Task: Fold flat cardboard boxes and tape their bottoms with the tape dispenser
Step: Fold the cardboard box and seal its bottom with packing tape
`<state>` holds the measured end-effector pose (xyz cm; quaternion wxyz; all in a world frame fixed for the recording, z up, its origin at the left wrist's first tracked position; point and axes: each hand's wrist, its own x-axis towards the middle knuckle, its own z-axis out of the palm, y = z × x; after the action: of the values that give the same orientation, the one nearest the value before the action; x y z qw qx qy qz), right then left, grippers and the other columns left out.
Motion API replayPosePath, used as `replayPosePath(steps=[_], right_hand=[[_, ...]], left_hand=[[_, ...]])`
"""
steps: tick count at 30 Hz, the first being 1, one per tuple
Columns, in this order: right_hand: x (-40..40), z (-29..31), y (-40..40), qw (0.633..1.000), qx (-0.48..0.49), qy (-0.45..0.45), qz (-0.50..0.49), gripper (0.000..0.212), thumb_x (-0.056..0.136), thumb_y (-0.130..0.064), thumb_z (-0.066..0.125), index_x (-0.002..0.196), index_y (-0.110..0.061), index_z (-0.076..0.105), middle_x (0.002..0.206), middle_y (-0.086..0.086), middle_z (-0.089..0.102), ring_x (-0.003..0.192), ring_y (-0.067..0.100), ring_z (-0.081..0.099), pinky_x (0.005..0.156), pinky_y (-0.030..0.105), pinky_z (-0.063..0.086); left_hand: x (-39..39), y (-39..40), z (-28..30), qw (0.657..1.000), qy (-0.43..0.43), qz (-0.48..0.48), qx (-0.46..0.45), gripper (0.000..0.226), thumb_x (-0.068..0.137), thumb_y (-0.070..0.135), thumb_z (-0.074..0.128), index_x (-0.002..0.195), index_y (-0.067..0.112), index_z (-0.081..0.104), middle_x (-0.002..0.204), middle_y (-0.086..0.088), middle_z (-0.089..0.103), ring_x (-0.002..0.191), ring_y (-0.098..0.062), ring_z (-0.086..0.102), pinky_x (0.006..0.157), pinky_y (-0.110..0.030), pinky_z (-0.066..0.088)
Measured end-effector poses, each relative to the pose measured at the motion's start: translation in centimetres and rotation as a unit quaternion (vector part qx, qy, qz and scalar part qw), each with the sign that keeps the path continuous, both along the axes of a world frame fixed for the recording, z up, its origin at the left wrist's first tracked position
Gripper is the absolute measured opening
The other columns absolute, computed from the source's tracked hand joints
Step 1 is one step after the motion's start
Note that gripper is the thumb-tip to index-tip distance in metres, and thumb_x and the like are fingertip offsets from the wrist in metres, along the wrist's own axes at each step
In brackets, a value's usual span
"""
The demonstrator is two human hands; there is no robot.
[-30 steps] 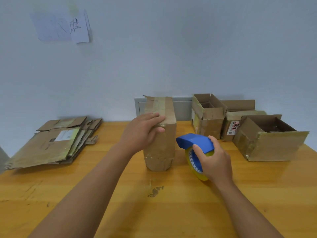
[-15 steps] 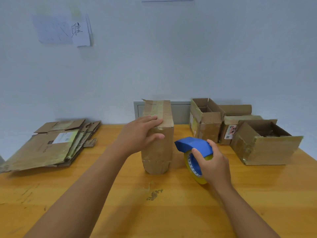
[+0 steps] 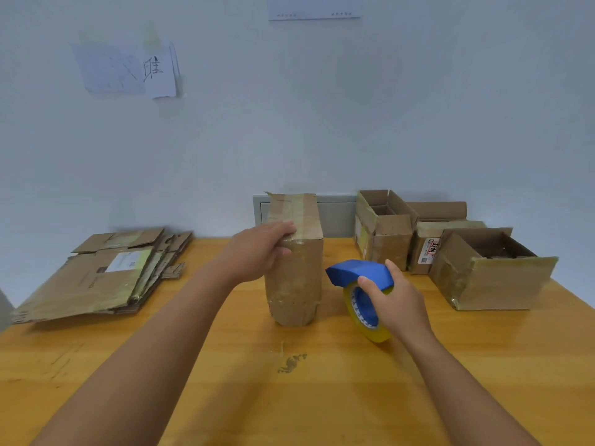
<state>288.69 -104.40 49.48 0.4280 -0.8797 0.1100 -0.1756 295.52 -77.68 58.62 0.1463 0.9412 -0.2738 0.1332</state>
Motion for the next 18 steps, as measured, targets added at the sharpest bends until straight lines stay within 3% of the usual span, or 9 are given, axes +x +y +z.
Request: replayPosePath(steps=[3,6,8,10,12,15,18], right_hand=[[-0.4,1.1,-0.5,0.999,0.01,-0.043,-0.009,0.076,0.09,-0.056,0.064,0.153,-0.023,0.037,0.136,0.003,0.056,0.103,0.018,0.053,0.072,0.026,0.044],[-0.6,3.5,-1.8,0.992,0.047,-0.116,-0.013,0.077,0.082,-0.06,0.066,0.146,-0.022,0.047,0.124,-0.002,0.057,0.09,0.006,0.052,0.065,0.014,0.039],[-0.9,5.6,-2.7,0.985,0.067,-0.162,-0.002,0.081,0.074,-0.066,0.061,0.142,-0.024,0.053,0.119,-0.009,0.055,0.094,0.005,0.055,0.071,0.014,0.042],[-1.2,7.5,-3.4,0.976,0.101,-0.193,0.009,0.079,0.07,-0.073,0.06,0.137,-0.03,0.057,0.123,-0.012,0.058,0.108,0.011,0.057,0.085,0.029,0.05],[-1.3,9.0,-3.8,0.966,0.143,-0.214,0.027,0.063,0.07,-0.073,0.062,0.125,-0.043,0.062,0.124,-0.016,0.062,0.114,0.012,0.06,0.095,0.041,0.053],[-1.0,10.7,-3.5,0.949,0.206,-0.227,0.077,0.043,0.072,-0.065,0.066,0.112,-0.051,0.067,0.118,-0.023,0.066,0.113,0.008,0.062,0.099,0.044,0.053],[-0.6,11.7,-2.3,0.937,0.24,-0.224,0.117,0.052,0.07,-0.058,0.066,0.118,-0.039,0.07,0.119,-0.015,0.068,0.113,0.011,0.064,0.098,0.043,0.054]], left_hand=[[-0.2,0.3,0.3,1.0,0.017,-0.006,0.006,0.052,0.1,0.035,0.054,0.15,0.032,0.039,0.157,0.013,0.033,0.144,-0.012,0.031,0.114,-0.036,0.031],[0.0,0.6,0.4,0.999,0.041,-0.006,0.016,0.057,0.099,0.036,0.056,0.152,0.037,0.034,0.16,0.016,0.026,0.147,-0.009,0.024,0.118,-0.036,0.024],[0.0,0.7,0.5,1.0,0.024,-0.002,0.017,0.057,0.099,0.035,0.057,0.151,0.036,0.035,0.159,0.014,0.03,0.145,-0.012,0.029,0.115,-0.034,0.027],[0.0,0.8,0.6,1.0,0.015,-0.006,0.026,0.058,0.098,0.04,0.057,0.151,0.035,0.033,0.159,0.013,0.03,0.143,-0.012,0.031,0.113,-0.032,0.029],[-0.1,0.8,0.6,0.999,0.029,-0.007,0.022,0.064,0.095,0.054,0.054,0.152,0.035,0.03,0.16,0.015,0.025,0.144,-0.011,0.028,0.113,-0.033,0.028],[-0.2,0.3,0.4,0.996,0.062,0.0,-0.056,0.068,0.092,0.065,0.049,0.151,0.035,0.033,0.159,0.018,0.026,0.14,-0.008,0.031,0.111,-0.034,0.034],[-0.5,-0.2,0.2,0.984,0.083,0.007,-0.156,0.06,0.093,0.062,0.05,0.146,0.035,0.042,0.146,0.015,0.045,0.121,-0.001,0.042,0.089,-0.011,0.035]])
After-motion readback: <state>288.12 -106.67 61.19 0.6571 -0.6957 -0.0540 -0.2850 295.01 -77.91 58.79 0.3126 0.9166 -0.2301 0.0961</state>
